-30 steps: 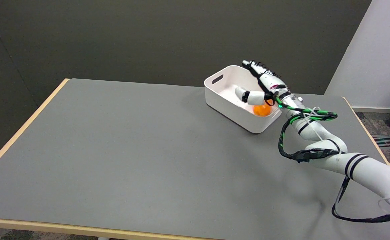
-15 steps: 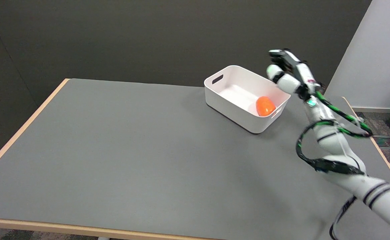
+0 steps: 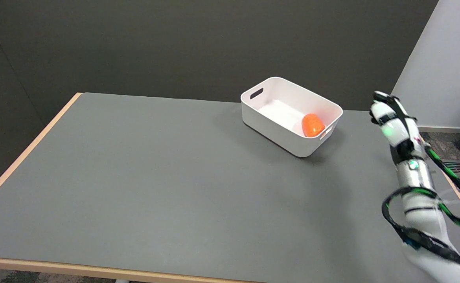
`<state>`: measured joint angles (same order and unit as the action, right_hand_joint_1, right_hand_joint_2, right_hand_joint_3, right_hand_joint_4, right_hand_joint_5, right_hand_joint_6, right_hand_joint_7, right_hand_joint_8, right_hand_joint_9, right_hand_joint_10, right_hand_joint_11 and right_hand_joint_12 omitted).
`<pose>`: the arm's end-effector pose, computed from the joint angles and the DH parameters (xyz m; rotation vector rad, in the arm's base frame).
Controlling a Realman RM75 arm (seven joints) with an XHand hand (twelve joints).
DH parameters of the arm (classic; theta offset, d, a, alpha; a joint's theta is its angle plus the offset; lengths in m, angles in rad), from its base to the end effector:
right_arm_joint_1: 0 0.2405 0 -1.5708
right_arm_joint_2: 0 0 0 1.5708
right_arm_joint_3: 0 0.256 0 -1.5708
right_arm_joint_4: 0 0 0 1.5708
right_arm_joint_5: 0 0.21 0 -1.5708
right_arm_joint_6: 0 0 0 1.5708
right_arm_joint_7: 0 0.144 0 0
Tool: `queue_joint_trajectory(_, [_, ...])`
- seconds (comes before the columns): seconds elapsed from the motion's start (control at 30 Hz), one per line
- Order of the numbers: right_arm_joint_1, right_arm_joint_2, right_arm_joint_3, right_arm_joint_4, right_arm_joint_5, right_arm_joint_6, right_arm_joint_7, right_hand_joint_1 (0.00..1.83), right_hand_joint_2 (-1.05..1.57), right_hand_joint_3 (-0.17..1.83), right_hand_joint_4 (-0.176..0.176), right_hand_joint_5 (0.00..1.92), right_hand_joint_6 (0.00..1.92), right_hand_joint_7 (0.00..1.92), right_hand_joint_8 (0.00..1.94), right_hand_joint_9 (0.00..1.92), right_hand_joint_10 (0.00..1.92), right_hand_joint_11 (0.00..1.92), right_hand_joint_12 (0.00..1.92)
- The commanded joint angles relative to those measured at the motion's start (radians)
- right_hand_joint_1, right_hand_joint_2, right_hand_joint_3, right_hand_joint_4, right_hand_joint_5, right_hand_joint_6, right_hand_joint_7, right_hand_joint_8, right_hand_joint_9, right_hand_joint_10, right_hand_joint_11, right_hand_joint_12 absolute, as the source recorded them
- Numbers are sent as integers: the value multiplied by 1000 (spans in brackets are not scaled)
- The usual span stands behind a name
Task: Place mango into white box.
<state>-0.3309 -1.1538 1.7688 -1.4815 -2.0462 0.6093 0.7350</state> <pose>-0.2623 -0.2369 0.4659 0.9628 -0.5202 1.2913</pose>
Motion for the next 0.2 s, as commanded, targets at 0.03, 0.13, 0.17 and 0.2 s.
queue_joint_trajectory(0.03, [-220, -121, 46, -70, 68, 125, 32, 333, 747, 926, 136, 293, 606, 362, 420, 305, 679, 132, 1126])
queue_joint_trajectory(0.13, [-221, -121, 36, -81, 70, 131, 32, 334, 746, 925, 136, 294, 609, 361, 418, 305, 679, 132, 1126])
queue_joint_trajectory(0.17, [-220, -121, 30, -88, 72, 133, 32, 335, 746, 924, 137, 294, 609, 360, 418, 305, 679, 131, 1126])
queue_joint_trajectory(0.2, [-219, -121, 25, -93, 72, 136, 32, 336, 745, 925, 136, 294, 610, 360, 418, 305, 680, 131, 1125])
